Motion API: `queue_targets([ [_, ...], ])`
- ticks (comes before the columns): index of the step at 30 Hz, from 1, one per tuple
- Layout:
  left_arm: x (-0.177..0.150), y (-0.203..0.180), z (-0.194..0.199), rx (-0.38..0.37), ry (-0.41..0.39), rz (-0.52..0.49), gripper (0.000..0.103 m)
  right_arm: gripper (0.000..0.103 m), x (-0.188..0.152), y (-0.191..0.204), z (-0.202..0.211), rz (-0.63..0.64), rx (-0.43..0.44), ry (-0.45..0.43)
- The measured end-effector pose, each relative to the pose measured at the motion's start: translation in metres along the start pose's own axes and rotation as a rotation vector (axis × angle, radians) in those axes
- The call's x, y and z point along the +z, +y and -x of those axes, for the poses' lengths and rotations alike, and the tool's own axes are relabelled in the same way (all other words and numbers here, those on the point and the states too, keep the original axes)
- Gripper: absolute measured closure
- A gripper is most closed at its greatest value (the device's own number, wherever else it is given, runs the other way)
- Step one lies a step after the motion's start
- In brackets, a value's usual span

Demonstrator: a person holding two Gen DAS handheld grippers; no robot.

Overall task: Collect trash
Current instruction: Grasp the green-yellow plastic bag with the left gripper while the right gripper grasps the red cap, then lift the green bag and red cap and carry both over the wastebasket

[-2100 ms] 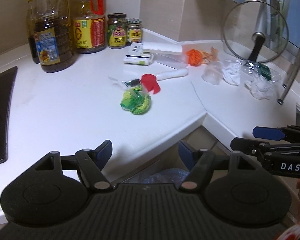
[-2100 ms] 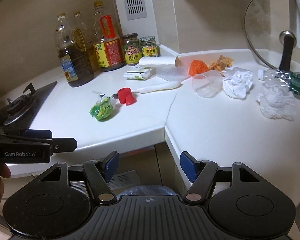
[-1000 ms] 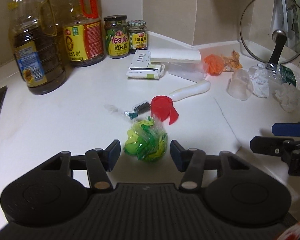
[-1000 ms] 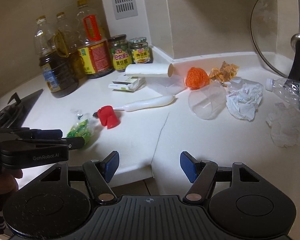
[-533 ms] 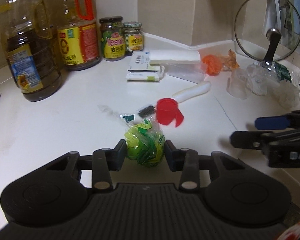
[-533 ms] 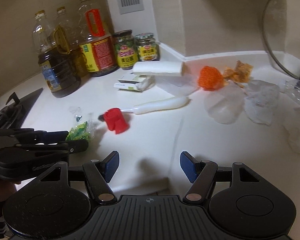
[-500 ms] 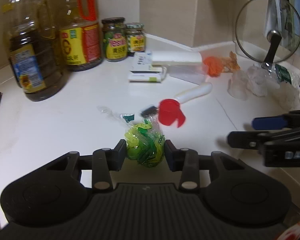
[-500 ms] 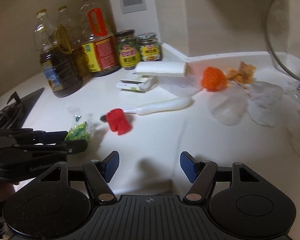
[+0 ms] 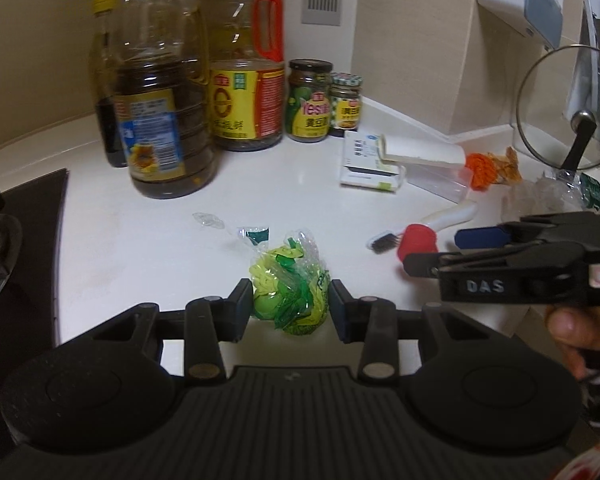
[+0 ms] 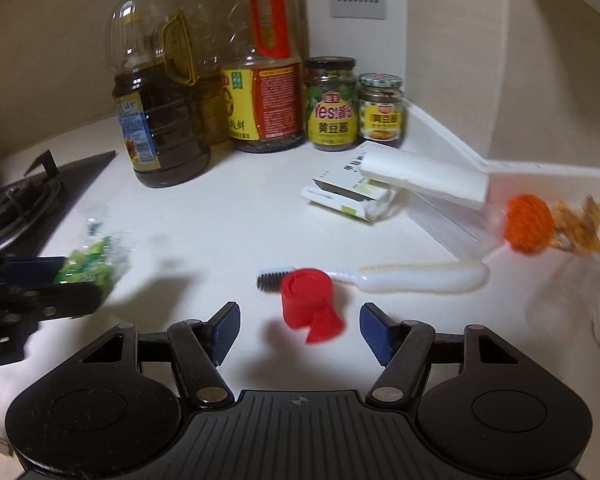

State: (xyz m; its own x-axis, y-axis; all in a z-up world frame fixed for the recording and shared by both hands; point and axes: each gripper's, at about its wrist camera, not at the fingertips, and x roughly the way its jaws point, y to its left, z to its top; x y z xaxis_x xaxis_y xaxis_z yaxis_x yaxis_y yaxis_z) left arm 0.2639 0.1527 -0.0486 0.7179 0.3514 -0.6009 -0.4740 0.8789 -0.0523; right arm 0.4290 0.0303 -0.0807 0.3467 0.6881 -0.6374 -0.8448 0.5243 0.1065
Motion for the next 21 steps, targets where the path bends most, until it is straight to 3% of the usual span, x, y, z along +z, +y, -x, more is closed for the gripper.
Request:
queue_targets([
  [6, -0.003, 0.010, 0.001, 0.007, 0.004, 0.023, 0.066, 0.038, 0.006, 0.006, -0.017, 0.054, -0.042, 0.006],
  [10, -0.005, 0.012, 0.001, 0.003, 0.009, 0.029, 0.066, 0.053, 0.007, 0.008, -0.023, 0.065, -0.043, 0.023],
  [13, -0.005, 0.013, 0.002, 0.000, 0.011, 0.029, 0.066, 0.071, 0.007, 0.010, -0.025, 0.074, -0.048, 0.029],
  [21, -0.007, 0.005, 0.009, -0.014, 0.005, 0.016, 0.066, 0.071, -0.001, 0.014, -0.007, 0.054, -0.051, 0.006],
])
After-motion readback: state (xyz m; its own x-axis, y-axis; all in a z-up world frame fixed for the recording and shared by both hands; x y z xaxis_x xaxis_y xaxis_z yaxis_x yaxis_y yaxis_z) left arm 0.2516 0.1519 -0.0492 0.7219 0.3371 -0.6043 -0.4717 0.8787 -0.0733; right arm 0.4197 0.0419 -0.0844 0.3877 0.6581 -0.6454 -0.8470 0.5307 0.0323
